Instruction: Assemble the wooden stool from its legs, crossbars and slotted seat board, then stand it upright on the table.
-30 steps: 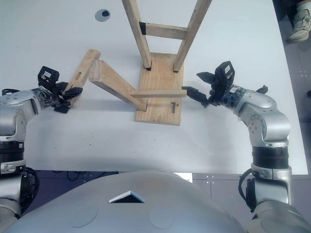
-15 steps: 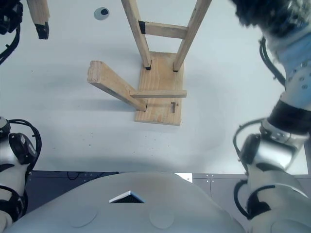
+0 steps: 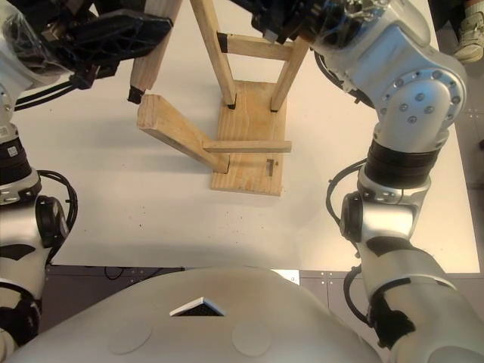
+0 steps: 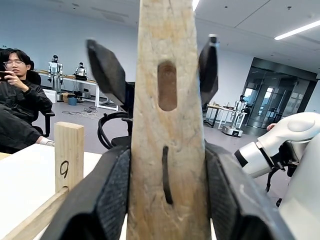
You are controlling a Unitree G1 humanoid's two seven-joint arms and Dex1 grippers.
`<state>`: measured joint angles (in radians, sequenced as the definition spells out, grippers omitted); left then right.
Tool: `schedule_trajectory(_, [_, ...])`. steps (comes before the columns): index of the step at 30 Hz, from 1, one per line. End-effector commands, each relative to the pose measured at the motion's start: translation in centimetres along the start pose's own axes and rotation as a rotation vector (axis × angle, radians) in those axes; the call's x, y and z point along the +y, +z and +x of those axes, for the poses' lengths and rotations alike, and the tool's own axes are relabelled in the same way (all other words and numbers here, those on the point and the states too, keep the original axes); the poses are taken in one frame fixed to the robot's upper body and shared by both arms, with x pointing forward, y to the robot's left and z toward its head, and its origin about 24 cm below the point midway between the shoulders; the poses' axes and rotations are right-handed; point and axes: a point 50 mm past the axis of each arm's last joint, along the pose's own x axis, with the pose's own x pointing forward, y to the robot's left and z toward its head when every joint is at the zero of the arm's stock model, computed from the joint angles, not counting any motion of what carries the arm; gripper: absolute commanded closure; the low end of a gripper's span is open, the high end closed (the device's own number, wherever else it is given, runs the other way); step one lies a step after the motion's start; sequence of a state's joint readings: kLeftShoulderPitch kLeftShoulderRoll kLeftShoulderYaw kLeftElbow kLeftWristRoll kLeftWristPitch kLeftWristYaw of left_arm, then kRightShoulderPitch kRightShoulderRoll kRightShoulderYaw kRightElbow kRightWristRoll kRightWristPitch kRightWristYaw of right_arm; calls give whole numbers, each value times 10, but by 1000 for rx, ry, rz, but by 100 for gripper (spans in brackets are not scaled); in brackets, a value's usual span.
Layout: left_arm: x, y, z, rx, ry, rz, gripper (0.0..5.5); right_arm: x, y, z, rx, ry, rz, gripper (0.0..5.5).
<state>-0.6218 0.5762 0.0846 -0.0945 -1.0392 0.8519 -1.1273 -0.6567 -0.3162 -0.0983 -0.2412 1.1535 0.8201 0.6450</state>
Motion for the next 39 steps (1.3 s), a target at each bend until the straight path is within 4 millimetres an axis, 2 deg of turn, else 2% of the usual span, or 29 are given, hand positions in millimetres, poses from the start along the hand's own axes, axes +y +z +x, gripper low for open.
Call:
schedule_trajectory(1, [-1, 9, 4, -35, -22, 3, 352, 5, 3, 4, -20, 45, 24, 274])
schedule_trajectory(6, [-2, 12, 9, -46, -38, 0, 352, 7, 1, 6, -24, 49, 36, 348])
schedule_trajectory(9, [-1, 12, 9, -40, -21, 4, 352, 6, 1, 7, -30, 45, 39, 348])
schedule_trajectory(12, [7, 8, 5, -20, 66, 3, 352, 4, -1, 6, -23, 22, 29, 348])
schedule_trajectory(13, [9, 4, 0, -2, 99, 0, 315, 1, -3, 3, -9, -2, 0, 348])
schedule_trajectory(14, [11, 1, -6, 15, 131, 1, 304, -1, -5, -1, 7, -23, -25, 348])
schedule_trajectory(18, [14, -21, -47, 66, 320, -15, 243, -15, -16, -46, 144, -158, -138, 348])
schedule_trajectory(22, [11, -34, -80, -1, 516, 2, 186, -19, -32, -96, 263, -228, -105, 348])
schedule_trajectory(28, [-2, -57, -93, -72, 631, -14, 97, -12, -54, -158, 324, -334, -29, 348])
schedule_trajectory(31, [-4, -61, -95, -83, 659, -13, 57, -5, -68, -170, 319, -350, -1, 348])
schedule_trajectory(34, [-6, -61, -96, -101, 672, -15, 13, 0, -81, -172, 279, -364, -1, 348])
schedule_trajectory(39, [-5, -60, -96, -104, 679, -15, 10, 9, -99, -166, 271, -321, -1, 348])
